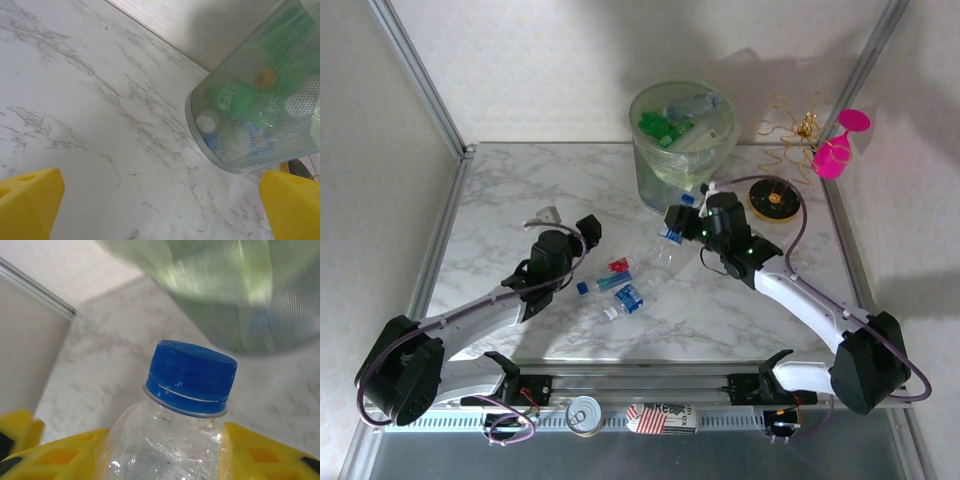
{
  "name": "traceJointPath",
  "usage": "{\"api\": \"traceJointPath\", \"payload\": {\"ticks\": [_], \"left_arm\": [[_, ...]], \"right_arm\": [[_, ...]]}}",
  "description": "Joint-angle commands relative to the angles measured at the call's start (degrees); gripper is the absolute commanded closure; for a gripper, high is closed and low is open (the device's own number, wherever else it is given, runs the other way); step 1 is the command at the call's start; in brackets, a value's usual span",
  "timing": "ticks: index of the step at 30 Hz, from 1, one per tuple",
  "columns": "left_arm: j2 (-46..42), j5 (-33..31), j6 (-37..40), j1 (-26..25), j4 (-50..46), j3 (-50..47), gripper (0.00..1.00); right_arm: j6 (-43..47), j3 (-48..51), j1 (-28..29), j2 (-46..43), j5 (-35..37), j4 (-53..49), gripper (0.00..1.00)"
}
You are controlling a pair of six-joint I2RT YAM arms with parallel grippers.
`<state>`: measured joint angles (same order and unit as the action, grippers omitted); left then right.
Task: Put the plastic bottles in the bin
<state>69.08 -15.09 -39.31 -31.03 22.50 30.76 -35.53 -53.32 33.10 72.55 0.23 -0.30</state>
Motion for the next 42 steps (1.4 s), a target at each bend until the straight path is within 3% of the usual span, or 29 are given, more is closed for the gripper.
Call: {"api": "traceJointPath", "payload": {"ticks": [1, 12, 16, 28, 32, 39, 42], "left_arm": [[1.0, -1.4, 1.2, 0.2, 1.0, 1.7, 0.0], [1.1, -1.7, 1.3, 0.3, -0.6, 1.9, 0.01], [1.0, -1.3, 1.2, 0.3, -0.8, 2.0, 0.0], [1.0, 0.2, 1.6, 0.3, -2.5, 2.0, 0.0], [0.9, 0.1, 2.0, 0.3, -3.6, 1.8, 0.0], [1.4, 0.6, 2.5, 0.3, -3.5, 1.8, 0.0], [1.3, 0.7, 2.5, 0.3, -3.5, 1.8, 0.0]], "right_arm": [[4.6, -5.4, -2.5, 2.8, -0.9, 7.1, 0.6], [8.3, -21.0, -9.7, 12.3, -7.1, 16.5, 0.61], [10.3, -25.9, -11.1, 15.6, -6.1, 19.6, 0.61], [11.7, -46.0, -14.6, 36.1, -4.4, 22.5, 0.6], [10.8, -51.8, -14.6, 41.5, -7.5, 19.9, 0.59], [8.7, -55.2, -14.5, 45.3, -7.6, 17.2, 0.41], [8.6, -55.5, -14.6, 44.6, -7.5, 17.1, 0.23]]}}
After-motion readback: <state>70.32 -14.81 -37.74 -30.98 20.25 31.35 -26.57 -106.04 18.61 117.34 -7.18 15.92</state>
